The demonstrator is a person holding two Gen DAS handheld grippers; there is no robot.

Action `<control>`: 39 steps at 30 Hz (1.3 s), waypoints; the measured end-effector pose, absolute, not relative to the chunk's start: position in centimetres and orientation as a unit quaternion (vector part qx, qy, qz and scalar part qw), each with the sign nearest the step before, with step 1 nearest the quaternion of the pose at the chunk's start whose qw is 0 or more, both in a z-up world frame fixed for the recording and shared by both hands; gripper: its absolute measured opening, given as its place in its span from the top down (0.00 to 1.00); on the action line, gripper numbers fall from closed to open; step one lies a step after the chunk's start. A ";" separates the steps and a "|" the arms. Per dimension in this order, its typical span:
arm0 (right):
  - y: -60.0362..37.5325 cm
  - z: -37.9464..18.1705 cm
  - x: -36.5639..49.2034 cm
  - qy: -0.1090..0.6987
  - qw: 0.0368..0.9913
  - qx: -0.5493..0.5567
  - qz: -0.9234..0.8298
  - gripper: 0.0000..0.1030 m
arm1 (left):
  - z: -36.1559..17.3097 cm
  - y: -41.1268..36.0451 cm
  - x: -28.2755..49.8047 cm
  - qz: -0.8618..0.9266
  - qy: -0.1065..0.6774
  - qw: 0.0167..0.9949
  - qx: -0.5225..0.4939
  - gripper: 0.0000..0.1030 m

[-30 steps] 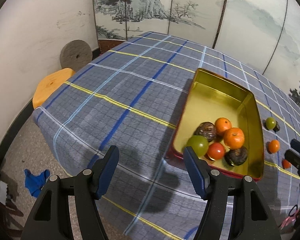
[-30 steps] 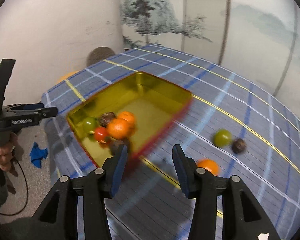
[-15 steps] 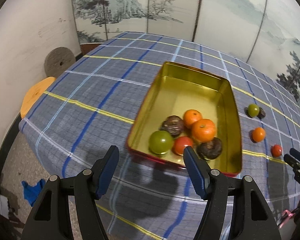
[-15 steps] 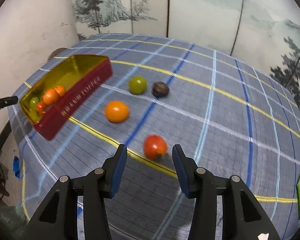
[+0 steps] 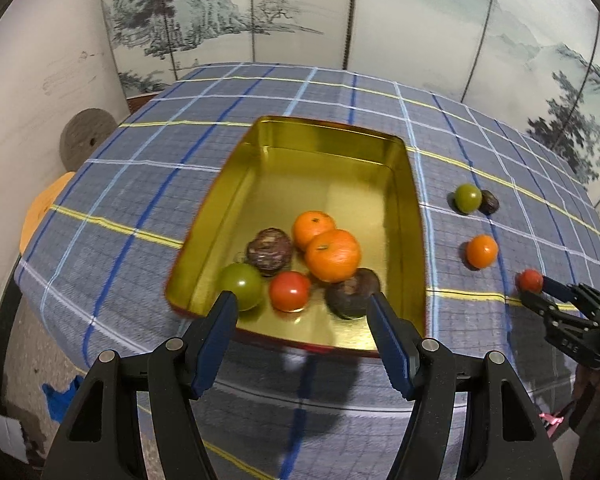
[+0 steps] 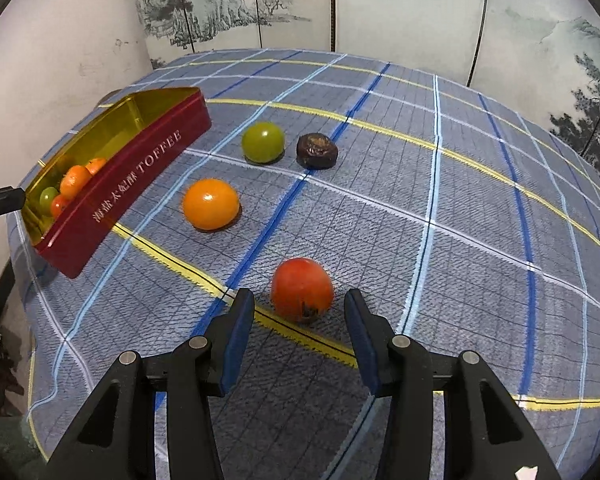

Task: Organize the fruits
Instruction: 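Move the right tool to the red tomato and grasp it, then grasp the small mandarin with the left tool while the right tool holds the red tomato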

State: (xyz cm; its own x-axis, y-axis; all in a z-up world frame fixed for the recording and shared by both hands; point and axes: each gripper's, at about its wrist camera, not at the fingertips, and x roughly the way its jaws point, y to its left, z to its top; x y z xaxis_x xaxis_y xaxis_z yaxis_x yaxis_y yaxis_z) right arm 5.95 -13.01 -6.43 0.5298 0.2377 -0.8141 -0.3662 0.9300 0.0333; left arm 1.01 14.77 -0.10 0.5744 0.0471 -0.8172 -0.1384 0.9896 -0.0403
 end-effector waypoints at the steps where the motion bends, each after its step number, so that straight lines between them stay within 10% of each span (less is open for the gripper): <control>1: -13.0 -6.6 6.1 0.454 0.871 -0.072 0.173 0.58 | -0.1 14.5 1.2 0.050 0.459 0.886 -0.048 0.34; 10: -12.7 -7.0 6.4 0.448 0.872 -0.083 0.178 0.71 | -0.2 11.3 2.6 0.019 0.463 0.886 -0.029 0.34; 39: -23.1 -7.3 12.1 0.430 0.899 -0.041 0.065 0.72 | -2.3 0.9 9.7 -0.058 0.488 0.871 0.010 0.35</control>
